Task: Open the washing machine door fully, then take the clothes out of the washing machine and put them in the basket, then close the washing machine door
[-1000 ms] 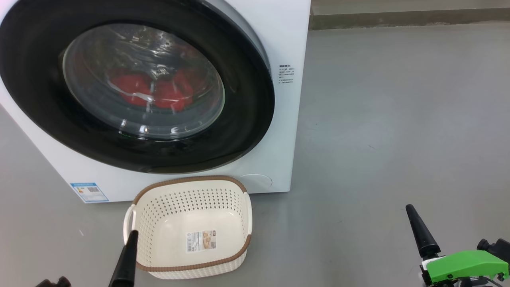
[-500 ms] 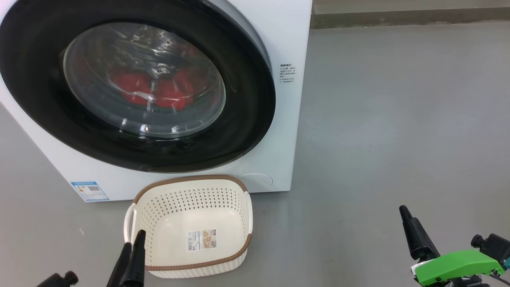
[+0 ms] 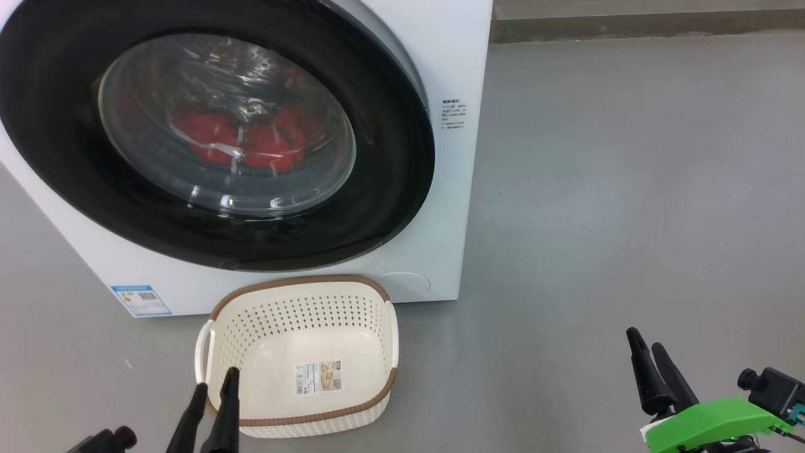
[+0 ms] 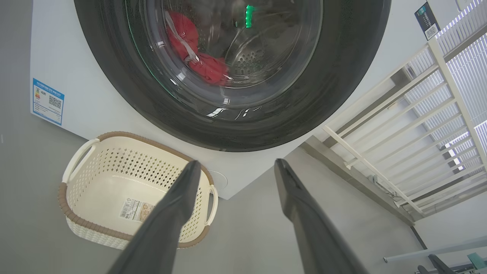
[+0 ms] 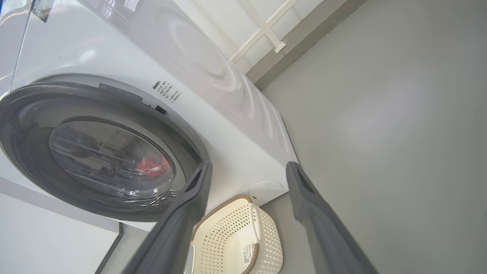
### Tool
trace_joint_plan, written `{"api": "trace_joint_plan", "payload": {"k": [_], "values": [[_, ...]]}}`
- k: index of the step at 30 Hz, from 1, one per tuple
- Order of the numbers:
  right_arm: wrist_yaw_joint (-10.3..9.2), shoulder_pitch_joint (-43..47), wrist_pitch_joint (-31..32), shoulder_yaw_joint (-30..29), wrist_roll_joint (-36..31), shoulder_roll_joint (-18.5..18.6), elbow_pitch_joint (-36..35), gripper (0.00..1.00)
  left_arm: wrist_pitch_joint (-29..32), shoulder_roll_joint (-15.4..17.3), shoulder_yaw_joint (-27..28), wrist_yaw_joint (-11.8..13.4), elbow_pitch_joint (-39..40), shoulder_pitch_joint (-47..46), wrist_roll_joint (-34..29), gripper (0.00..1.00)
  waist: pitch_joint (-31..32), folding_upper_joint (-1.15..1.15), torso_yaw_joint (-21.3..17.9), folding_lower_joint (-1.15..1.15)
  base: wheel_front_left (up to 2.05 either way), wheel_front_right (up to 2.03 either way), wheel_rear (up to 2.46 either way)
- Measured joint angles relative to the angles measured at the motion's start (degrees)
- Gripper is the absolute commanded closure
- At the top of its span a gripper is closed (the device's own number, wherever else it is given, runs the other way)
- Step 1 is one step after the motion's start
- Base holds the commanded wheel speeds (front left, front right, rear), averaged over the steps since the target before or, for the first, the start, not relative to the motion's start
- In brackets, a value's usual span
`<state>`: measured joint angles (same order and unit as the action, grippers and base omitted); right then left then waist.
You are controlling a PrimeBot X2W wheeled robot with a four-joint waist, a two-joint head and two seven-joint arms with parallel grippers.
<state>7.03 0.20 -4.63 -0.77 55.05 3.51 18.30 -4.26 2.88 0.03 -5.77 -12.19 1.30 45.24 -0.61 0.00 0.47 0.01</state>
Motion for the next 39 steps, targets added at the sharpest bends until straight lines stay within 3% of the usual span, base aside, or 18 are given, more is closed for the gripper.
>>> {"api": "trace_joint_plan", "payload": {"k": [39], "values": [[0.02, 0.9, -6.1, 1.5, -20.0, 0.7, -1.0, 0.00, -6.3, 1.5, -2.1, 1.2, 2.6, 1.2, -26.7, 0.00, -0.4, 0.00, -0.3, 0.00, 0.00, 0.00, 0.00]]}}
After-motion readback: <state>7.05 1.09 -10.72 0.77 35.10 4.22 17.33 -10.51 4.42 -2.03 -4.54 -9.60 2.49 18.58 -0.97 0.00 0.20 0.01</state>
